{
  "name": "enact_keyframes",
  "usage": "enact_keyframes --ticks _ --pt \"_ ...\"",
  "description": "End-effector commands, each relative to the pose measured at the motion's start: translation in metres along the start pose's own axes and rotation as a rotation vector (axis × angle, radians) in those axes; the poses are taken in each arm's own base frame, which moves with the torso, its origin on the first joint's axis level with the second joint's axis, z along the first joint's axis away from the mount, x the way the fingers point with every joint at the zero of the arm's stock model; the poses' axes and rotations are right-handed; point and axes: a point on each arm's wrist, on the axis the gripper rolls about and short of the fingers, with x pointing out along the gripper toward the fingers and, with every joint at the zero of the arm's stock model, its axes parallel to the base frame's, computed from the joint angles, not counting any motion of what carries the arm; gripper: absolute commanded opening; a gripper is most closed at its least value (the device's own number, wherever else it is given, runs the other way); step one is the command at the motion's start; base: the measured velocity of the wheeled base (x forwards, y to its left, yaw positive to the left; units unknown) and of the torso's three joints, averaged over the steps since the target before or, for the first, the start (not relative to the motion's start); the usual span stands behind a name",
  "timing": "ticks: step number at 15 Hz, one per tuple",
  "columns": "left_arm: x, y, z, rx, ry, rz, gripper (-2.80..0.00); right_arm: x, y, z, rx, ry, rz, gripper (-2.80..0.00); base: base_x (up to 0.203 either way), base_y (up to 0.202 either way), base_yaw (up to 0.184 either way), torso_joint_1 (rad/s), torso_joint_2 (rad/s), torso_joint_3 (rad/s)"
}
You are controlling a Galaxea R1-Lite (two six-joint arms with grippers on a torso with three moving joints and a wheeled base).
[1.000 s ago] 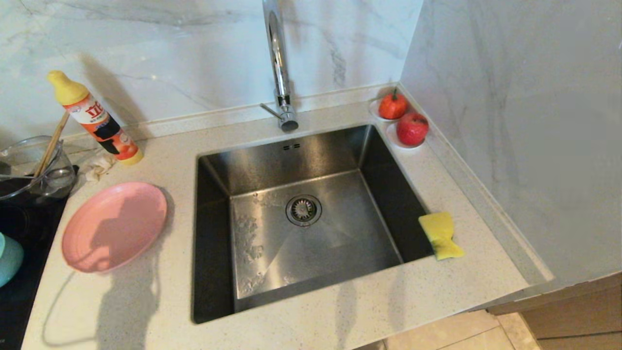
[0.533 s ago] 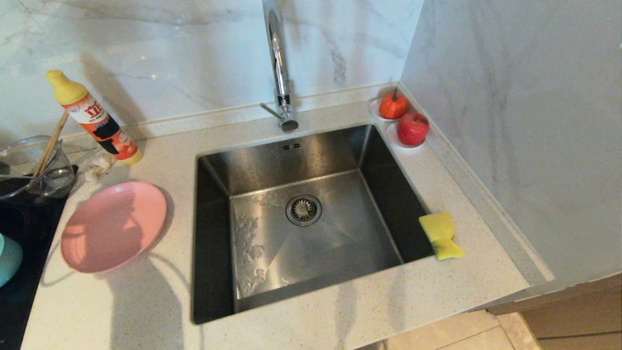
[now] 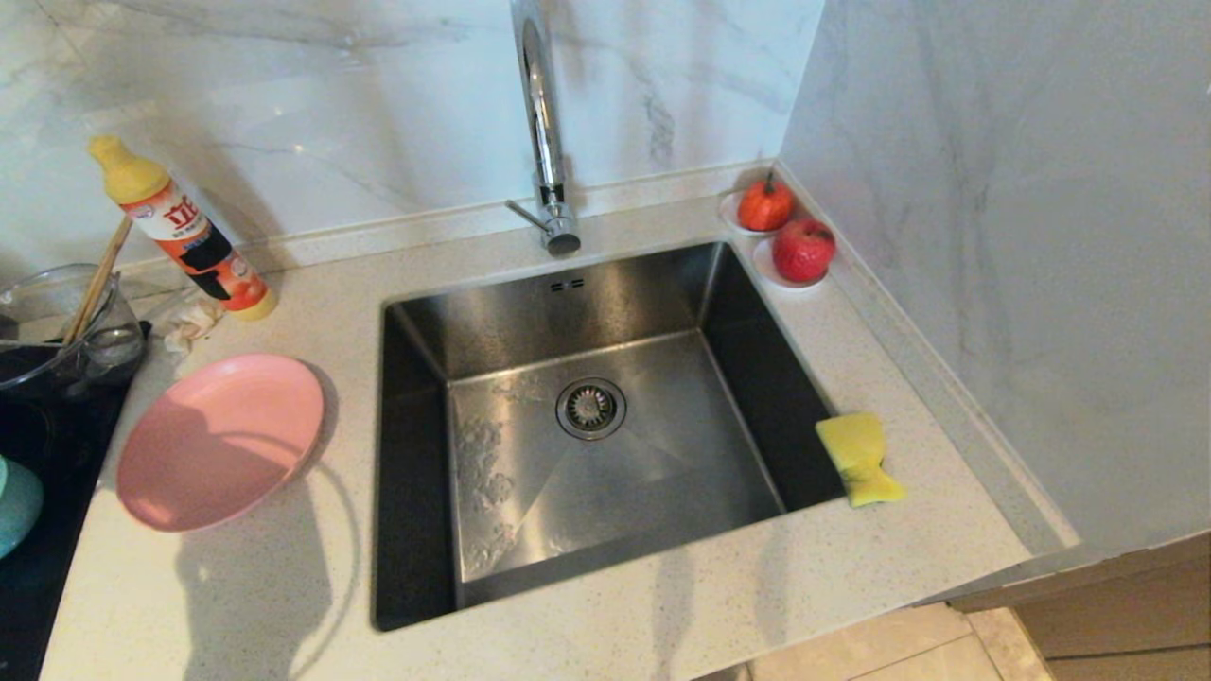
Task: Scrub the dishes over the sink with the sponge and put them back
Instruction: Place the bowl on the plate
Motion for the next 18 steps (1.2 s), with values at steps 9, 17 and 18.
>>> enact_keyframes --ticks 9,17,18 --pt "0.057 0.027 -0.05 -0.093 0.231 -0.023 0.0 0.0 0.0 0.0 0.0 -0.001 0.0 -2.8 0.0 0.0 0.0 0.0 0.0 0.0" --pt "0.078 0.045 -0.058 -0.128 0.249 -0.069 0.0 0.0 0.0 0.0 0.0 0.0 0.0 -2.8 0.0 0.0 0.0 0.0 0.0 0.0" --pt "0.081 0.046 -0.059 -0.128 0.254 -0.075 0.0 0.0 0.0 0.0 0.0 0.0 0.0 -2.8 0.0 0.0 0.0 0.0 0.0 0.0"
